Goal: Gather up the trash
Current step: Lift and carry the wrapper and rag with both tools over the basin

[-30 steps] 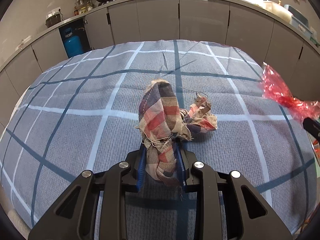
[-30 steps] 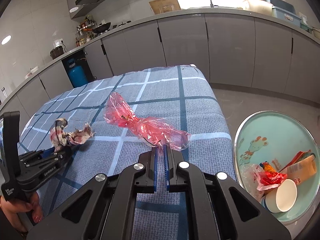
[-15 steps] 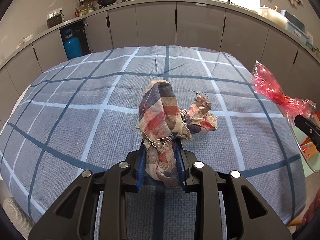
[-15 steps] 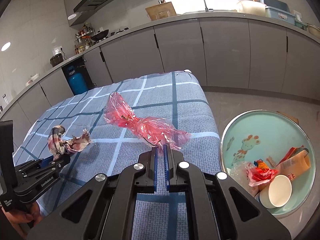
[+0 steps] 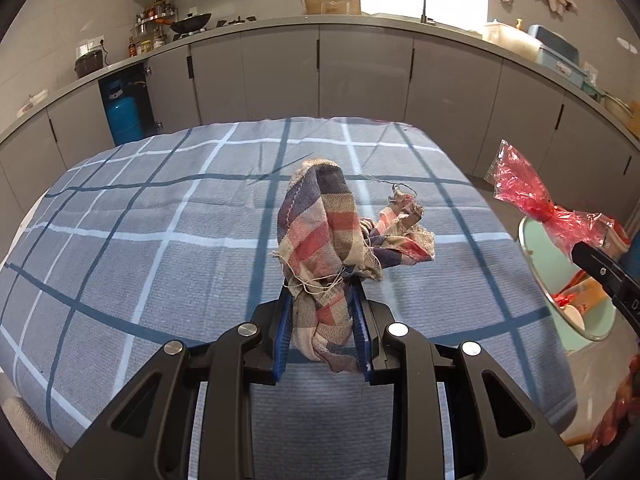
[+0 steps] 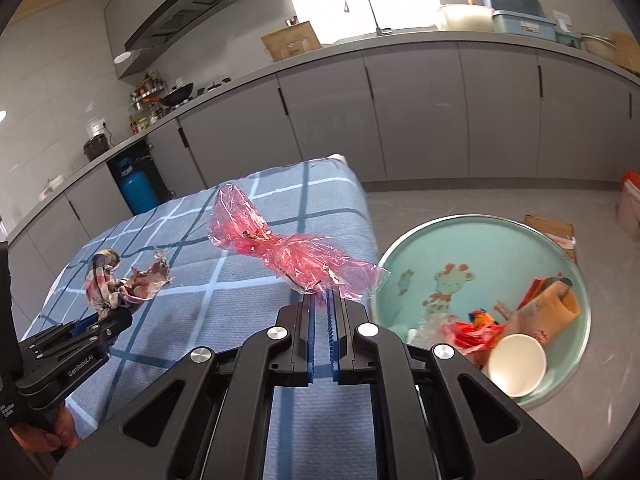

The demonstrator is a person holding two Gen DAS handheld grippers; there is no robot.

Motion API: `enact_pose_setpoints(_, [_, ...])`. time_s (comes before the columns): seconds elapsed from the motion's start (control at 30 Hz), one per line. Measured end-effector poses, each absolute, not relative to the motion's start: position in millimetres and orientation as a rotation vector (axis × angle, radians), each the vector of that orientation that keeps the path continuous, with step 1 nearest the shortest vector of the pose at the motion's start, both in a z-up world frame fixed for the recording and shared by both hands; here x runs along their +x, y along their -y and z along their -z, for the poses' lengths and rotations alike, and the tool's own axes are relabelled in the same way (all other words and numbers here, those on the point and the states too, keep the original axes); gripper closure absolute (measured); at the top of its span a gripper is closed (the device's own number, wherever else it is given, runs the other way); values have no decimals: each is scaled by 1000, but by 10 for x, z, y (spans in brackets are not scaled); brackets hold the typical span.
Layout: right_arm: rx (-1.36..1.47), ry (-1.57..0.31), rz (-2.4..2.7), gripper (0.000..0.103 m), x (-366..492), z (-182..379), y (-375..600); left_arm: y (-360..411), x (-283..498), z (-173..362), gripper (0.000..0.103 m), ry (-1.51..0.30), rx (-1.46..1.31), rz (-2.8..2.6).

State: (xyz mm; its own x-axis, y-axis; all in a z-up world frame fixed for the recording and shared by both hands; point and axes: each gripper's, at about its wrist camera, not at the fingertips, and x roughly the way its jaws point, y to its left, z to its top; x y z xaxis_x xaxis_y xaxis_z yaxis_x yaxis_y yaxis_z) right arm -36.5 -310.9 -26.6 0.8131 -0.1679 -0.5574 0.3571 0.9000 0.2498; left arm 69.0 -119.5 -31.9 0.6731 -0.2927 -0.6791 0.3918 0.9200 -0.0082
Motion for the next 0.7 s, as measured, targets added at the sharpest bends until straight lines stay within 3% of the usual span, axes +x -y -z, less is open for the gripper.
enact_pose_setpoints(0.7, [408,-539,653,96,-1103,302,3967,2564,182,233,76,-689,224,632])
